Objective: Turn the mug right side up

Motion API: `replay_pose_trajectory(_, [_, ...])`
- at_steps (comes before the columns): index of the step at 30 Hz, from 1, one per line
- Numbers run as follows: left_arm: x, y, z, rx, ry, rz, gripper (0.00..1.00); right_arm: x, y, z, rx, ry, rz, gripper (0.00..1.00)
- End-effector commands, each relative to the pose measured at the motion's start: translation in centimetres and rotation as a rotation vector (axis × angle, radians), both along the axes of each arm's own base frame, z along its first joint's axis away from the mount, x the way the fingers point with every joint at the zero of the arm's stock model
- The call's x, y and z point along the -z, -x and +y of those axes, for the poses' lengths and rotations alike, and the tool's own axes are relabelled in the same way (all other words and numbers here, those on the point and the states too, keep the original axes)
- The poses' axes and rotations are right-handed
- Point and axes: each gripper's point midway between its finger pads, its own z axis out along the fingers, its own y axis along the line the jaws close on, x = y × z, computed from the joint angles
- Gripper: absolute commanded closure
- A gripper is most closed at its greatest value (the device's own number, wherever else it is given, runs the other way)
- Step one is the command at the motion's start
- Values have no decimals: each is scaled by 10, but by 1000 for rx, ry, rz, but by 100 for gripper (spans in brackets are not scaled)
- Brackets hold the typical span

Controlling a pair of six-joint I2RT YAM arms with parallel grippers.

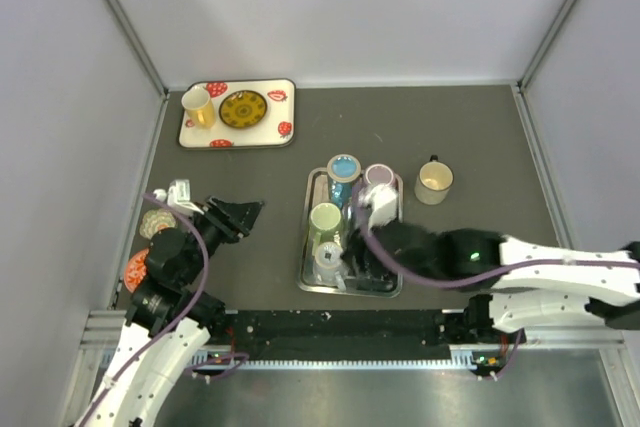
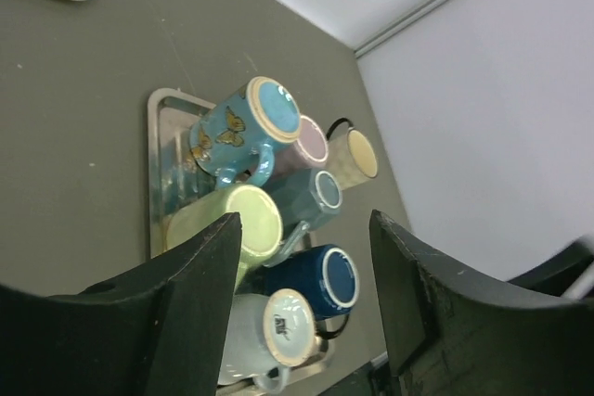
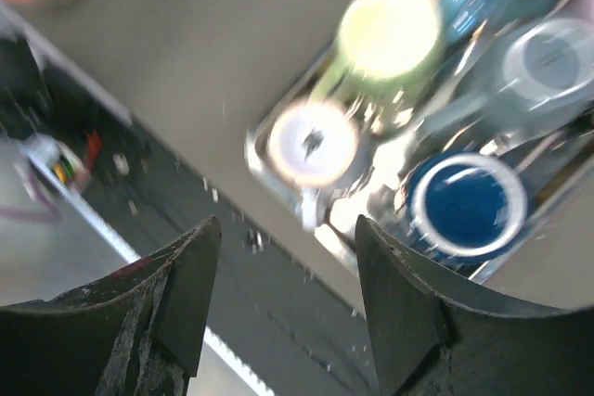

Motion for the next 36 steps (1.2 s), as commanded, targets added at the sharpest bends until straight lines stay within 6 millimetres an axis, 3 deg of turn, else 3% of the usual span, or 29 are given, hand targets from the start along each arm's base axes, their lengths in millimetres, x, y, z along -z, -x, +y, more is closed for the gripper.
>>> replay_pose_trajectory(1, [-9, -8, -8, 59, -156, -64, 36, -66, -63, -77, 287, 9, -147, 39])
replay_pose_trajectory(2, [-17, -6, -15, 109, -171, -77, 35, -71, -73, -91, 339, -15, -142, 39])
replay_pose_trajectory(3, [-7, -12, -21, 136, -208, -29, 34, -64, -97, -118, 469, -2, -124, 39])
replay_pose_trajectory(5, [-6, -15, -28, 184, -254, -5, 32, -58, -110, -140, 548, -28, -89, 39])
replay_pose_trajectory(6, [2, -19, -34, 217, -276, 30, 27, -46, -127, -168, 671, -15, -70, 39])
replay_pose_trajectory(10, [9, -28, -39, 238, -310, 66, 27, -22, -149, -213, 893, -43, -41, 38])
replay_pose_trajectory(13, [13, -40, -36, 199, -327, 79, 27, -8, -157, -224, 971, -68, -43, 36])
replay_pose_trajectory(22, [40, -60, -33, 137, -346, 176, 27, 21, -164, -225, 1008, -32, 6, 30])
replay_pose_trajectory(26, [50, -61, -40, 154, -302, 192, 26, 30, -172, -247, 1098, -76, 47, 26])
replay_pose_trajectory(36, [53, -58, -39, 157, -299, 186, 28, 17, -179, -247, 1096, -187, 30, 27])
